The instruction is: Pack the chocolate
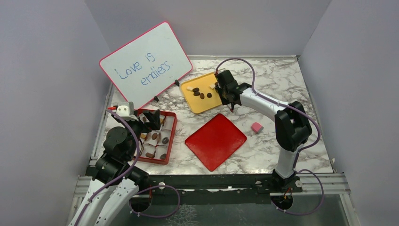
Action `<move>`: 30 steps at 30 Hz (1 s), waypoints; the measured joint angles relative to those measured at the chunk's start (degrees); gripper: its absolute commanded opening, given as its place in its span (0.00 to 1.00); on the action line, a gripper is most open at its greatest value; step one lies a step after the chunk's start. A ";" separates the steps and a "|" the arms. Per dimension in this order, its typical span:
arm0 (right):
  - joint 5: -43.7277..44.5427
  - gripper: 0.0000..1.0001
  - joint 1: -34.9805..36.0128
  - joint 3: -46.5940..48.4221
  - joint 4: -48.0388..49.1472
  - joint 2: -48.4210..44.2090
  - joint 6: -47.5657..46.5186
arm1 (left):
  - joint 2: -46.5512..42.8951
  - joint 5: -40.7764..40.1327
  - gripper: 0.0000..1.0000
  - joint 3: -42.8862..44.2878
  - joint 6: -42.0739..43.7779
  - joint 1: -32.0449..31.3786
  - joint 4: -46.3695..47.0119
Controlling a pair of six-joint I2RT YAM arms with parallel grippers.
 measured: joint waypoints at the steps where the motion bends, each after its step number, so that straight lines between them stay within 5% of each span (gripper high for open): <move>1: -0.04 0.24 0.00 0.00 0.04 0.00 0.00 | 0.00 0.00 0.99 0.00 0.00 0.00 0.00; 30: -8.17 0.20 -0.07 -2.62 -0.04 -8.52 1.68 | 0.00 0.00 0.99 0.00 0.11 0.00 0.00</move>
